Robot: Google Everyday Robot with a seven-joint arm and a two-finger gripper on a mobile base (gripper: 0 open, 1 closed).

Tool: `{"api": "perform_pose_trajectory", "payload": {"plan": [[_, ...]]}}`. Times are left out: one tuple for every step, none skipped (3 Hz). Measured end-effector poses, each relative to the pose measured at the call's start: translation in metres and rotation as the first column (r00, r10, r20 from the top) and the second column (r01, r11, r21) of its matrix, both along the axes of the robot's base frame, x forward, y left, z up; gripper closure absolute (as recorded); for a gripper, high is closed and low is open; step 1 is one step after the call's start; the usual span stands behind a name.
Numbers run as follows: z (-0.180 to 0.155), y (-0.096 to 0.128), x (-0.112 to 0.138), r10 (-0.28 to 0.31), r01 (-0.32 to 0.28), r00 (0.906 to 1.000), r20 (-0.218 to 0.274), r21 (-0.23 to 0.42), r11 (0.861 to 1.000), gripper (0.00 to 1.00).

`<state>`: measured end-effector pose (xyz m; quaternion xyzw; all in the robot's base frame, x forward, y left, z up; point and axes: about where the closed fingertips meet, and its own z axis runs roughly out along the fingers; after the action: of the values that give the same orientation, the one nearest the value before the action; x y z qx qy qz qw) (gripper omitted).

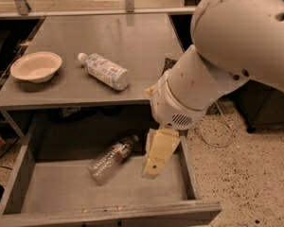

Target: Pick water bottle from top drawer and place on counter

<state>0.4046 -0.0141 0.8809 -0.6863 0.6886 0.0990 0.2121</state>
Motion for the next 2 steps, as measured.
{"api": "perform_pose_trajectory", "payload": {"plan": [[-0.034,0.025,0.002,0.036,-0.037,0.9993,-0.007,-0.01,0.999,0.0],[-0.071,0.042,0.014,0.058,-0.058,0.998,-0.027,-0.009,0.998,0.0]]}}
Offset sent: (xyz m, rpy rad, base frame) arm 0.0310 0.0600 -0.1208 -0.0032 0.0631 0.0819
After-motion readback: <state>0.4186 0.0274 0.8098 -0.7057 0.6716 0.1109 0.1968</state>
